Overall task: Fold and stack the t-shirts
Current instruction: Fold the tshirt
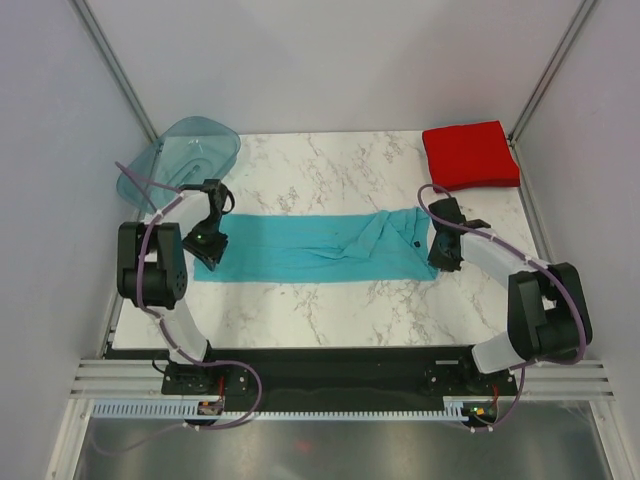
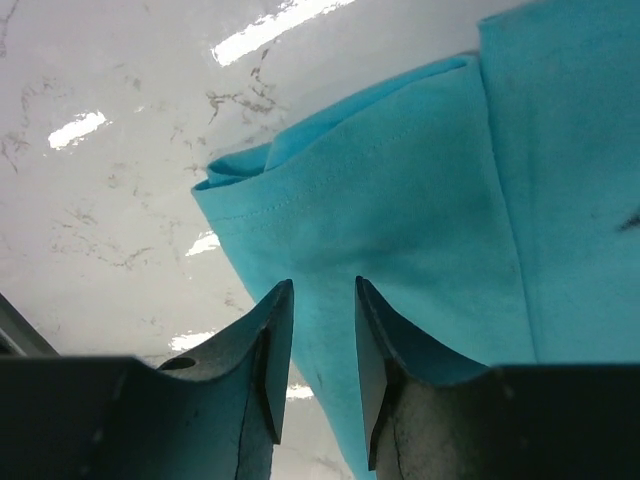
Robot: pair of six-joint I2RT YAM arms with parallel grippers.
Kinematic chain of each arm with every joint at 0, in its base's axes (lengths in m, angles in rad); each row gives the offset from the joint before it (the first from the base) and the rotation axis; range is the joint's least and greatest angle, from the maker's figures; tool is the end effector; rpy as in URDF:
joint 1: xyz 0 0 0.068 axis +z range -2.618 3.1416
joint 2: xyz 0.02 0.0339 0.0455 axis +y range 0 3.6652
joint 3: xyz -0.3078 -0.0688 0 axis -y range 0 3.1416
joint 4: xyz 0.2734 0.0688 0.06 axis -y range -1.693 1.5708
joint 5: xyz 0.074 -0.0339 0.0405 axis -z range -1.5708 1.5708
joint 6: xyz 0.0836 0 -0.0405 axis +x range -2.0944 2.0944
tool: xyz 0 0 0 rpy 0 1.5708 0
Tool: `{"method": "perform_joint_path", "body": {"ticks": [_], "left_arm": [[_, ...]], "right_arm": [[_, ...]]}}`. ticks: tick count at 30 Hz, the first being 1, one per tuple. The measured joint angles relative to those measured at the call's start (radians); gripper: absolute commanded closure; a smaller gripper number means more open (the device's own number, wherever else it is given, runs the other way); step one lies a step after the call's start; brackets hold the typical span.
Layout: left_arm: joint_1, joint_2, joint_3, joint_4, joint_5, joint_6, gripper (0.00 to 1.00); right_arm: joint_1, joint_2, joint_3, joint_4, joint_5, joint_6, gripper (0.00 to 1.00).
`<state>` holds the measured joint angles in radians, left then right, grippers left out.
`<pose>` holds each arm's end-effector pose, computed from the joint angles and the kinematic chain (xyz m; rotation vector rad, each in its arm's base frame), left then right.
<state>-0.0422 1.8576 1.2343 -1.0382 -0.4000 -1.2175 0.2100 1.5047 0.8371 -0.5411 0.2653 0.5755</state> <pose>0.3515 0.0177 0.1475 -1.6001 2.4506 0.5577 0.3042 0.0424 0.1538 0.5564 2.6472 -0.1439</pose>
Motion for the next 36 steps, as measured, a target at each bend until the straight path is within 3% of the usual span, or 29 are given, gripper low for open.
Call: {"method": "perform_joint_path", "body": {"ticks": [8, 12, 14, 19, 24, 30, 36], "left_arm": [[0.002, -0.230, 0.096, -0.023, 0.028, 0.077, 0.59], [0.004, -0.275, 0.175, 0.032, 0.137, 0.229, 0.60], [0.007, -0.297, 0.173, 0.086, 0.225, 0.334, 0.60], [0.008, -0.485, 0.005, 0.312, 0.537, 0.612, 0.58], [-0.016, -0.657, -0.161, 0.499, 0.787, 0.744, 0.56], [-0.037, -0.671, -0.293, 0.586, 0.861, 0.806, 0.55], [-0.037, -0.671, -0.305, 0.625, 0.876, 0.821, 0.55]], "right_arm": [[0.000, -0.084, 0.122, -0.060, 0.003, 0.029, 0.61], [0.080, -0.117, 0.144, 0.002, -0.023, 0.104, 0.55], [0.158, -0.115, 0.144, 0.041, -0.035, 0.154, 0.47], [0.317, -0.055, 0.146, 0.145, -0.042, 0.281, 0.43], [0.346, 0.032, 0.133, 0.223, -0.043, 0.389, 0.43], [0.362, 0.050, 0.109, 0.280, -0.020, 0.459, 0.43], [0.382, 0.068, 0.079, 0.314, 0.004, 0.506, 0.43]]}}
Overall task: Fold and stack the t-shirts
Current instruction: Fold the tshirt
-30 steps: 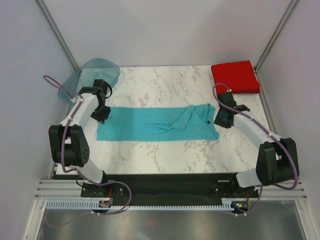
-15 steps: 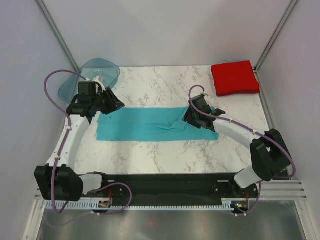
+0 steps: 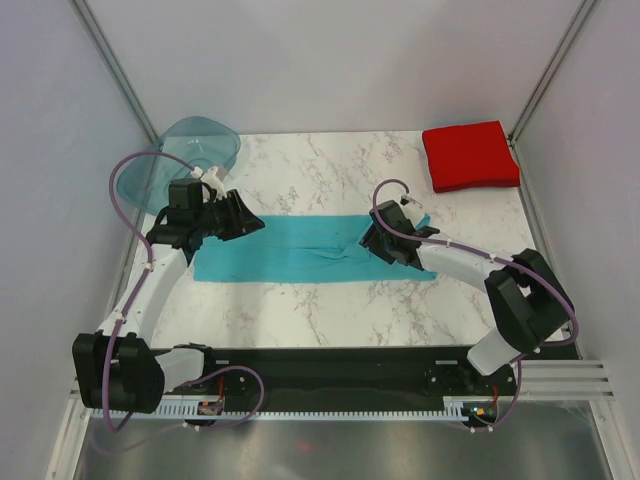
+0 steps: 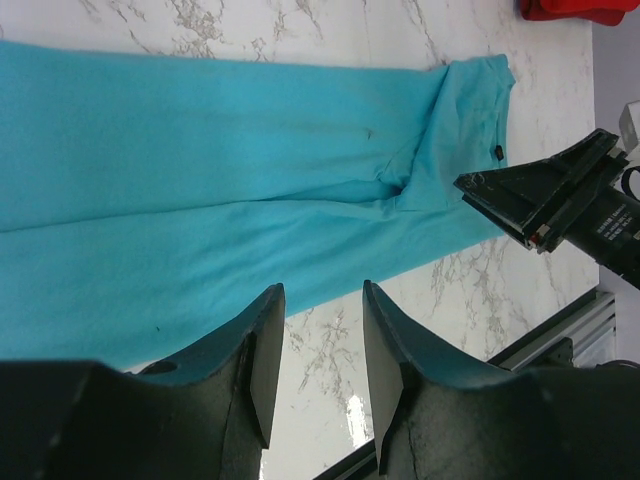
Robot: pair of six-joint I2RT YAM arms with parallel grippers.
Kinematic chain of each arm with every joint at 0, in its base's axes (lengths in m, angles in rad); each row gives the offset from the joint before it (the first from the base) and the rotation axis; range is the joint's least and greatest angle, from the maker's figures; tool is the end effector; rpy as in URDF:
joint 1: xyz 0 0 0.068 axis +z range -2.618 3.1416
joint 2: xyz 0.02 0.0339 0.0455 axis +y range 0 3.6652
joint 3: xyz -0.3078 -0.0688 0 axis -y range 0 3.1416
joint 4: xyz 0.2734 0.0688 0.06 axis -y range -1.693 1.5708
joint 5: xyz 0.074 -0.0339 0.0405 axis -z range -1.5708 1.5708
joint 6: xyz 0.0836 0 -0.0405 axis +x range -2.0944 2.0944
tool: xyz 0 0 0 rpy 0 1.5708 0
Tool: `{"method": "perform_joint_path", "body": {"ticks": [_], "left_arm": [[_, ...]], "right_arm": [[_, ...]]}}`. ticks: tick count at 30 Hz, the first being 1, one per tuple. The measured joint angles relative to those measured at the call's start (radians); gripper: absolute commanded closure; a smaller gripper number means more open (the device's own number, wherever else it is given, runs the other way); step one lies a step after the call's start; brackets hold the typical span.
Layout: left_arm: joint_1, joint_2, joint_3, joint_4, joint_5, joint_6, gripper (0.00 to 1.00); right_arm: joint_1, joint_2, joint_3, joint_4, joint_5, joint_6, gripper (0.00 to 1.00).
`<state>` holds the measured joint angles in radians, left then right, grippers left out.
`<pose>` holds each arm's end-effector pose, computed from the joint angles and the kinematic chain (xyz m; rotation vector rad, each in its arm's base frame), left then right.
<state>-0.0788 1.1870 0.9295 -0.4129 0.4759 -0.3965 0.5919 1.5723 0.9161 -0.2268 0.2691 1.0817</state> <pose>0.2967 -0.0618 0.2952 -0.0957 2.2679 -0.7880 0.3210 0.1890 0.1826 0.7107 2.3529 0.4302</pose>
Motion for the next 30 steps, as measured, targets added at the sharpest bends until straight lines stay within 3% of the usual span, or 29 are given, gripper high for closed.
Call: {"method": "perform_joint_path", "body": {"ticks": [12, 30], "left_arm": [[0.001, -0.005, -0.004, 0.021, 0.000, 0.002, 0.55], [0.001, -0.005, -0.004, 0.023, -0.011, 0.002, 0.55]], "right_arm": [[0.013, 0.056, -0.055, 0.104, 0.010, 0.014, 0.46], [0.015, 0.115, 0.027, 0.150, 0.013, -0.002, 0.61]]}}
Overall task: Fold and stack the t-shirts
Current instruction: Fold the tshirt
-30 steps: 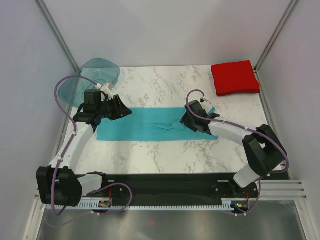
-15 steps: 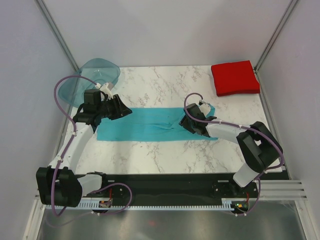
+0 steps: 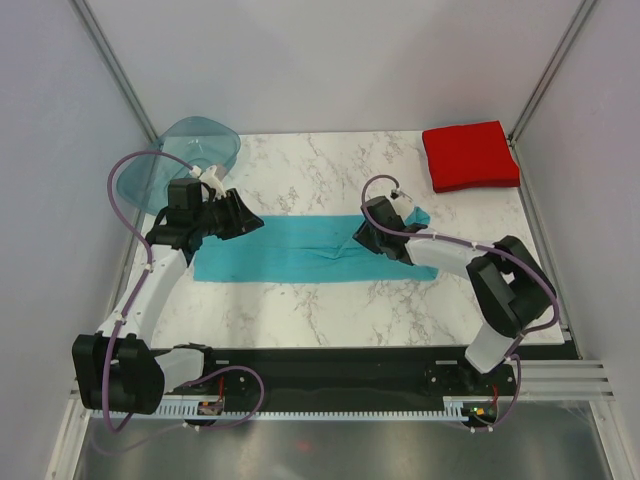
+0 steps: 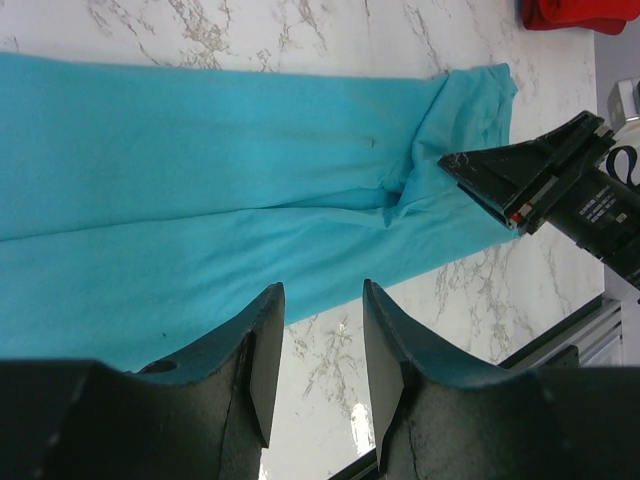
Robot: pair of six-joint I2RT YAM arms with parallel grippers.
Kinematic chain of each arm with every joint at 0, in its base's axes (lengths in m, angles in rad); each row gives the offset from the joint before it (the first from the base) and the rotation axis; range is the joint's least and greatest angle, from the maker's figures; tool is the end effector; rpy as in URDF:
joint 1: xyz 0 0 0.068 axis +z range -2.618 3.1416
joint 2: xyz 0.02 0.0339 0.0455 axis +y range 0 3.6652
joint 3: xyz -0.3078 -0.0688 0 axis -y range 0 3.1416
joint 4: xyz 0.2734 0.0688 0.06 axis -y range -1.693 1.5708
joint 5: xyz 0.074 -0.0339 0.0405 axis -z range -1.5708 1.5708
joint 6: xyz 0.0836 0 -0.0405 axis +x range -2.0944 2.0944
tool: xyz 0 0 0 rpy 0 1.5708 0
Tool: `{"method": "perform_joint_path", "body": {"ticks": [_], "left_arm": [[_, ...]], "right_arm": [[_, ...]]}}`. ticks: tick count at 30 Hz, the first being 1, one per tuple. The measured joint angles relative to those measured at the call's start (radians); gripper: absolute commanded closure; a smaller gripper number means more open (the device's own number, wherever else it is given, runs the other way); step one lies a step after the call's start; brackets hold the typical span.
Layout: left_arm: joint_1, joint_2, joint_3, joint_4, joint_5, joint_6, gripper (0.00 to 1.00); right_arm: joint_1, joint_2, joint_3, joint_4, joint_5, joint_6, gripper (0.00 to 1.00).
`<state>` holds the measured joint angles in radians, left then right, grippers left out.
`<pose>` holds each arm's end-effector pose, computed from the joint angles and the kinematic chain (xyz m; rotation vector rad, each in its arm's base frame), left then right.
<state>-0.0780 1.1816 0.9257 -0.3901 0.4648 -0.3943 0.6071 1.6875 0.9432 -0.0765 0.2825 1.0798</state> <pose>0.2978 -0.0609 0.2976 -0.0914 2.2440 -0.7733 0.3441 0.2106 0.1652 0.6923 2.3009 0.4785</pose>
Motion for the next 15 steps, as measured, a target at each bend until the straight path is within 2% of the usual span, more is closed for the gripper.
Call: {"method": "perform_joint_path", "body": {"ticks": [7, 15], "left_arm": [[0.000, 0.000, 0.000, 0.000, -0.003, 0.000, 0.55], [0.000, 0.000, -0.008, 0.002, -0.016, 0.000, 0.55]], "right_arm": [[0.003, 0.097, 0.187, -0.005, -0.001, -0.060, 0.61], [0.004, 0.241, 0.395, -0.041, -0.092, -0.211, 0.59]]}}
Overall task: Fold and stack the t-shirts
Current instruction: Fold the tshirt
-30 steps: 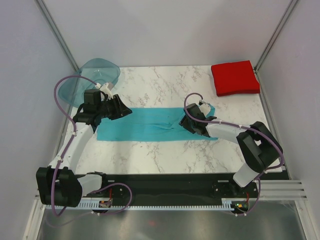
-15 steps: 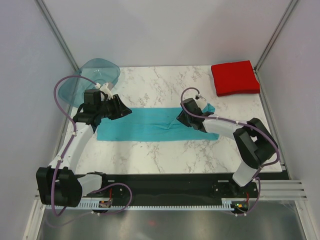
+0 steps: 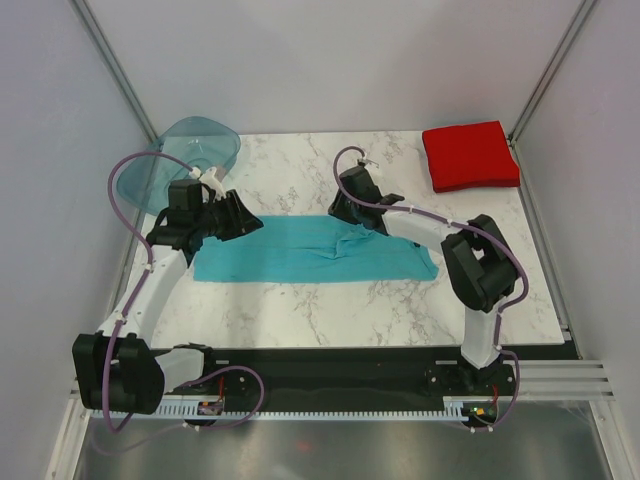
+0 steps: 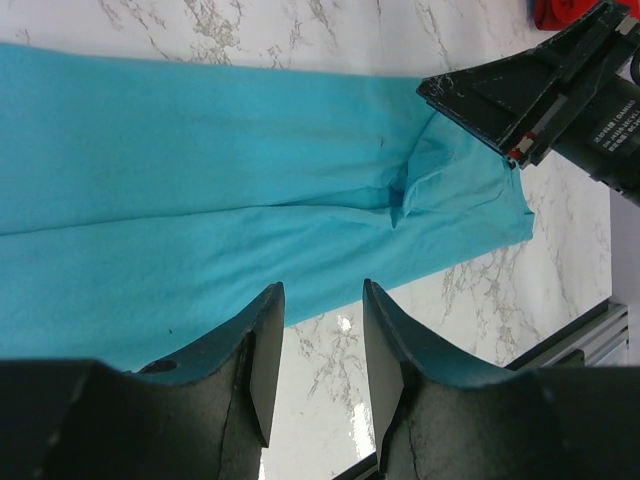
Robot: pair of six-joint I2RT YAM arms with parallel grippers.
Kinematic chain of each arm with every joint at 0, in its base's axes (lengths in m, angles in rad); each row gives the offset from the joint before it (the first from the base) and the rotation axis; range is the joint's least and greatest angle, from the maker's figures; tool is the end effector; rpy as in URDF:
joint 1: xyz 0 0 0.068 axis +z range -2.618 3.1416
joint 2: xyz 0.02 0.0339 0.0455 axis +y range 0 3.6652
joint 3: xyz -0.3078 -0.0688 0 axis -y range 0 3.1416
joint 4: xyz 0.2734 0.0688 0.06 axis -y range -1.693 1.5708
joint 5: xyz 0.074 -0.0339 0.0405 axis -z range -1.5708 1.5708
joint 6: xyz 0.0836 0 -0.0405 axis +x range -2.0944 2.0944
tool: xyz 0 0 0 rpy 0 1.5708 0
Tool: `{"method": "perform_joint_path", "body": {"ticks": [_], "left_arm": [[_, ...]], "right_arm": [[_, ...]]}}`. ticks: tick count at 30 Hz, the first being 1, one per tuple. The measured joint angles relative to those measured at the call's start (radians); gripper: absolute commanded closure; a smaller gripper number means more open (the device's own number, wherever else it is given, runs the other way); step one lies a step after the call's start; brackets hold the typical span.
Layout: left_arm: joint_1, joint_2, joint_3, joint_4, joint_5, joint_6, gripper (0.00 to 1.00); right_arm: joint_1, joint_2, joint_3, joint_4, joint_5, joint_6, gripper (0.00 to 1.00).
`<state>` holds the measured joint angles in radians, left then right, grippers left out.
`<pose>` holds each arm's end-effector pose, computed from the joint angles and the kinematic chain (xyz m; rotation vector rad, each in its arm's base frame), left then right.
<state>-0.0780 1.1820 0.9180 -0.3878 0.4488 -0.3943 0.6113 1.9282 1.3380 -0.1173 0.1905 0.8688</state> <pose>0.2979 -0.0597 0.2943 -0.1029 2.2498 -0.7557 0.4241 0.2779 0.1981 0.3999 2.2920 0.5580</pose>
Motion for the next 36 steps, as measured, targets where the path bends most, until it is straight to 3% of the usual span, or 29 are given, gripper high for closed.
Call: {"method": "perform_joint_path", "body": {"ticks": [8, 12, 15, 34, 36], "left_arm": [[0.000, 0.002, -0.003, 0.000, -0.002, 0.000, 0.55], [0.000, 0.002, -0.004, 0.000, -0.002, 0.000, 0.55], [0.000, 0.002, -0.005, 0.000, -0.002, 0.000, 0.55], [0.000, 0.002, -0.009, 0.000, -0.003, 0.001, 0.55], [0.000, 0.002, -0.009, 0.000, -0.003, 0.001, 0.55]], "right_arm": [[0.001, -0.050, 0.005, -0.122, 0.053, -0.045, 0.63], [0.001, -0.151, -0.098, -0.155, 0.085, 0.014, 0.52], [0.000, -0.189, -0.156, -0.150, 0.101, 0.050, 0.51], [0.000, -0.130, -0.156, -0.182, 0.098, 0.275, 0.48], [0.000, -0.118, -0.145, -0.187, 0.098, 0.292, 0.53]]}}
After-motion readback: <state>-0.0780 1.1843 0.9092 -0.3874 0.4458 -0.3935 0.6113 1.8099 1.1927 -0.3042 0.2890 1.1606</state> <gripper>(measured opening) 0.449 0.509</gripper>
